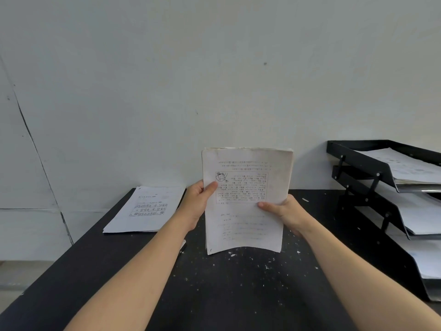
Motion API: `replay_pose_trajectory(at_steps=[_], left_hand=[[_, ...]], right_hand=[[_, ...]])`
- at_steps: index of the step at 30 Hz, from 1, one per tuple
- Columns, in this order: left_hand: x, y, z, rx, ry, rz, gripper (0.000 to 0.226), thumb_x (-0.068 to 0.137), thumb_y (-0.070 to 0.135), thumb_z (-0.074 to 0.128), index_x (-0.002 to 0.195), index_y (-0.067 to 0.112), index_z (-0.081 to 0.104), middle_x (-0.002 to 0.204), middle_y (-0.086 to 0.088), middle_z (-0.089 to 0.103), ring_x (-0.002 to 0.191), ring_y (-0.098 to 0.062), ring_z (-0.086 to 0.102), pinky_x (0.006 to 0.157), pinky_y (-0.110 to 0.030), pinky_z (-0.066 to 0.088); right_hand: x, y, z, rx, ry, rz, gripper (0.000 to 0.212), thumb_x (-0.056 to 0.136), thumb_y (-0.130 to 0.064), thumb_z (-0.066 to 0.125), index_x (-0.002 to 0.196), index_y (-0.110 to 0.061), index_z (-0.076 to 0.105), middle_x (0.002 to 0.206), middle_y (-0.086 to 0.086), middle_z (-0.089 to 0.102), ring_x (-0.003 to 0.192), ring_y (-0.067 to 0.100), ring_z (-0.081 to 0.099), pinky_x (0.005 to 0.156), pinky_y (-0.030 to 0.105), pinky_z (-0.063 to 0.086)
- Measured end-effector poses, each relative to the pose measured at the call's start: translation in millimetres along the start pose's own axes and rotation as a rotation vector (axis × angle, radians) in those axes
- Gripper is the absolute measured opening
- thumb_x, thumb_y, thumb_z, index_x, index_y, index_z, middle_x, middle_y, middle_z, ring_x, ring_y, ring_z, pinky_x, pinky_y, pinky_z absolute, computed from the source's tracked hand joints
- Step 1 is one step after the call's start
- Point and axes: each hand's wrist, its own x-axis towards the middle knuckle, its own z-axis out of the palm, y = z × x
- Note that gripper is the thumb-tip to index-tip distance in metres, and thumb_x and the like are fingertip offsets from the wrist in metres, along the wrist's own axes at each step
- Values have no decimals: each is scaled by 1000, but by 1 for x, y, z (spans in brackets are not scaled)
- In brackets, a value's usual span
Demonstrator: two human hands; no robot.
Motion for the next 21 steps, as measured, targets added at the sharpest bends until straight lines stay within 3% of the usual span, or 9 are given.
replay_pose_trajectory(at_steps=[6, 10, 12, 14, 17, 19, 21], left_hand=[[0, -2, -12, 123, -12, -17, 18, 104, 26, 56, 111, 22, 72, 112, 3, 77, 111, -19, 71, 100, -40, 54], [-11, -7, -34, 208, -66, -118, 40, 107, 47, 36, 117, 25, 67, 116, -1, 75, 110, -19, 71, 96, -36, 55], [-13, -14, -48, 409, -16, -181, 50, 108, 51, 25, 118, 22, 65, 117, -5, 73, 107, -23, 70, 96, -39, 53], [-14, -20, -63, 778, -27, -273, 53, 108, 51, 26, 130, 16, 60, 133, -9, 65, 115, -25, 64, 104, -43, 47], [-21, -16, -71, 1366, -235, -549, 71, 100, 58, 44, 149, 7, 44, 154, -12, 46, 135, -30, 49, 110, -42, 41], [-29, -11, -69, 1530, -363, -726, 80, 93, 60, 58, 149, 6, 42, 150, -13, 50, 131, -30, 54, 105, -40, 46], [-31, -13, -71, 1551, -402, -800, 74, 89, 52, 71, 142, 7, 49, 137, -12, 60, 119, -26, 63, 101, -37, 52]], right_hand=[[4, 2, 0, -42, 52, -5, 34, 89, -14, 78, 122, -12, 72, 120, 4, 77, 108, 28, 75, 94, 54, 60], [4, 3, 2, -44, 62, -21, 35, 88, -14, 78, 123, -12, 71, 124, 6, 75, 111, 29, 73, 93, 52, 61], [4, 3, 3, -40, 73, -29, 33, 89, -13, 78, 121, -13, 72, 124, 5, 75, 111, 28, 73, 93, 50, 61], [5, 4, 4, -44, 85, -25, 31, 89, -13, 78, 119, -16, 72, 123, 3, 75, 110, 26, 74, 93, 48, 61], [6, 4, 5, -42, 98, -25, 28, 88, -12, 78, 116, -17, 74, 121, 3, 76, 108, 26, 74, 92, 46, 62], [6, 5, 5, -36, 100, -26, 28, 88, -12, 78, 115, -18, 74, 119, 1, 77, 108, 26, 74, 90, 45, 63], [5, 5, 5, -47, 96, -28, 27, 89, -12, 78, 115, -19, 74, 120, 1, 76, 108, 25, 74, 89, 44, 63]])
